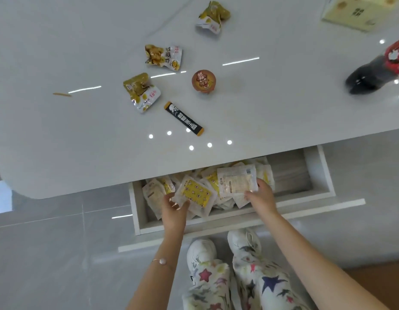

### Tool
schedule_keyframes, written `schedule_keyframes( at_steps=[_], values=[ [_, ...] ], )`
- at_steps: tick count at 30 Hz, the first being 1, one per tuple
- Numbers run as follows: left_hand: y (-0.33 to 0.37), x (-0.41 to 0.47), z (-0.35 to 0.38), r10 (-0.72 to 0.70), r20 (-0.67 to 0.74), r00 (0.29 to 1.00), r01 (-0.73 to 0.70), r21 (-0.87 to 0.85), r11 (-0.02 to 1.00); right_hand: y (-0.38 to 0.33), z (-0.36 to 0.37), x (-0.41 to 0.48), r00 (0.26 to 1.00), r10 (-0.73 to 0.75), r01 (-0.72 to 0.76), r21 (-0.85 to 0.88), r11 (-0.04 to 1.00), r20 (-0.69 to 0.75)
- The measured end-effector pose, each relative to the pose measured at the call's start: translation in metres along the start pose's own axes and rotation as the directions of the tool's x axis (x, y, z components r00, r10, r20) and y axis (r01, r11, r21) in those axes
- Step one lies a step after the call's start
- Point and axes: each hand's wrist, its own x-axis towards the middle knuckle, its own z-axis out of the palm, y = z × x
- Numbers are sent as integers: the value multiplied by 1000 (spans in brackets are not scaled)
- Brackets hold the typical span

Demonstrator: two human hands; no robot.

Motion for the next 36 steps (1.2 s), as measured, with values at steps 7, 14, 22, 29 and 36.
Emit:
schedule_keyframes(
  at_steps=[7, 14, 22, 29, 36],
  values=[
    [64, -90, -65, 243, 17, 970, -238, 274, 932, -72, -59, -96, 951, -295, 307, -337, 890, 86],
    [139, -196, -141, 480, 40, 877, -403, 605, 687, -164, -112, -220, 830, -509, 524, -632, 571, 228],
    [198, -315, -211, 580, 5, 814, -425, 687, 590, -239, -157, -346, 694, -596, 616, -761, 203, 404],
    [223, -373, -258, 602, -48, 797, -388, 723, 572, -279, -161, -406, 544, -664, 668, -743, -27, 513],
    [178, -412, -331, 502, -319, 804, -218, 628, 747, -298, -92, -476, 278, -624, 760, -565, -323, 731]
  ],
)
